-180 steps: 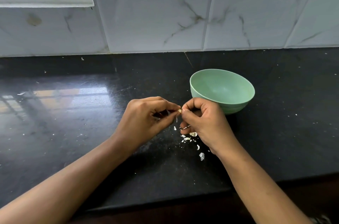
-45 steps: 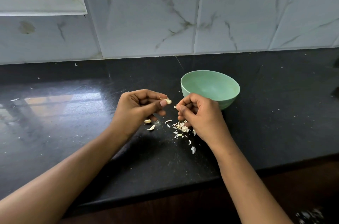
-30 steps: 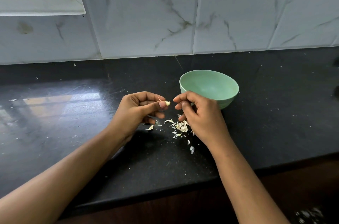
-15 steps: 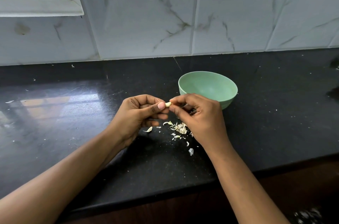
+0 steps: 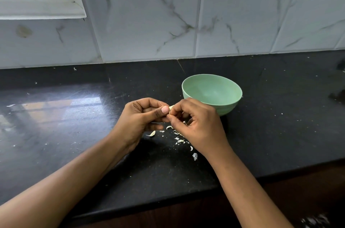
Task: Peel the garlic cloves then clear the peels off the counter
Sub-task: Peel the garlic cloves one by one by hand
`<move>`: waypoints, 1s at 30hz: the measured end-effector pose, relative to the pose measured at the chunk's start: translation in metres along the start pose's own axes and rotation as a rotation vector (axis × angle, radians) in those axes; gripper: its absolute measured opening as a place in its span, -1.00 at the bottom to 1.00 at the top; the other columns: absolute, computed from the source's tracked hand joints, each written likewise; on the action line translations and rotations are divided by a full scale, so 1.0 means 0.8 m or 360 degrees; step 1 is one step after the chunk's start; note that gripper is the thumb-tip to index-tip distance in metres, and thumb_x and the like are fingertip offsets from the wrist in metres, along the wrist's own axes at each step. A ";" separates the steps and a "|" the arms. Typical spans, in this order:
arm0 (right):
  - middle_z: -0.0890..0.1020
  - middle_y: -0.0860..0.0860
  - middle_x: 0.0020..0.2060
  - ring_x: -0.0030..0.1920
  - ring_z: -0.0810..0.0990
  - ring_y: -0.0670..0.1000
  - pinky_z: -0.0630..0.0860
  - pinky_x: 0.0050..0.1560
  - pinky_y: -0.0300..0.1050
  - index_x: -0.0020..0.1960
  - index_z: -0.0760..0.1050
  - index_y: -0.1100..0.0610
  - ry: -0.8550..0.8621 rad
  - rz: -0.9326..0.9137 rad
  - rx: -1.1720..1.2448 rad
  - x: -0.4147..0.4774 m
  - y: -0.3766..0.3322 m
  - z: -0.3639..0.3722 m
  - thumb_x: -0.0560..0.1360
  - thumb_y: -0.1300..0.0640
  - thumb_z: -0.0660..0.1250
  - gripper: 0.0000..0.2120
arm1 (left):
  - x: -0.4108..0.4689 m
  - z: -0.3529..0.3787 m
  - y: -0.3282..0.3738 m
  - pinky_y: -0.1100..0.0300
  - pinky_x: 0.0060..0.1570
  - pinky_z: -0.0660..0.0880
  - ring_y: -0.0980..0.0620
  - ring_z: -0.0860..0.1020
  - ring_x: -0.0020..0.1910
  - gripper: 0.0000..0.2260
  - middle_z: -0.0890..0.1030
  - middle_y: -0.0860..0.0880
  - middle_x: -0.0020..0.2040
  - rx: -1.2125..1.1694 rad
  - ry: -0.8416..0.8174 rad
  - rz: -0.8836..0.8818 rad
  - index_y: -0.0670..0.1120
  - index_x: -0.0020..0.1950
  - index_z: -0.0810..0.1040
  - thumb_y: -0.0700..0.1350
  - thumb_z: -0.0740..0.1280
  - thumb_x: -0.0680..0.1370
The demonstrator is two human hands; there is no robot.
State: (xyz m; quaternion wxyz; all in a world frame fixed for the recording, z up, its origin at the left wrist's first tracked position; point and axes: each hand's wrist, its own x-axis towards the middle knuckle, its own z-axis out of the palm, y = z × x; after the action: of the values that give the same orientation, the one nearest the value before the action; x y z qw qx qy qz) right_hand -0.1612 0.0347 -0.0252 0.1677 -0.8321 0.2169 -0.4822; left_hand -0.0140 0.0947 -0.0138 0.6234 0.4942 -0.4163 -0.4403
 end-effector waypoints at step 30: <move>0.49 -0.12 -0.33 -0.31 0.49 -0.09 0.41 -0.33 -0.23 -0.29 0.46 0.08 -0.0340 0.0043 0.0120 0.001 0.001 -0.002 0.32 0.23 0.41 -0.86 | 0.003 -0.003 -0.001 0.28 -0.52 0.31 0.11 0.54 -0.49 -0.94 0.65 -0.06 -0.34 0.0060 0.0126 0.0022 -0.11 -0.28 0.56 -0.20 0.43 0.35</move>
State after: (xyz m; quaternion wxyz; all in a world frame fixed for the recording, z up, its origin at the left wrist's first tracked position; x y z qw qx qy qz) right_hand -0.1625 0.0334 -0.0239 0.2276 -0.8688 0.1906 -0.3962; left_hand -0.0112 0.0927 -0.0150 0.6329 0.5200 -0.4031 -0.4080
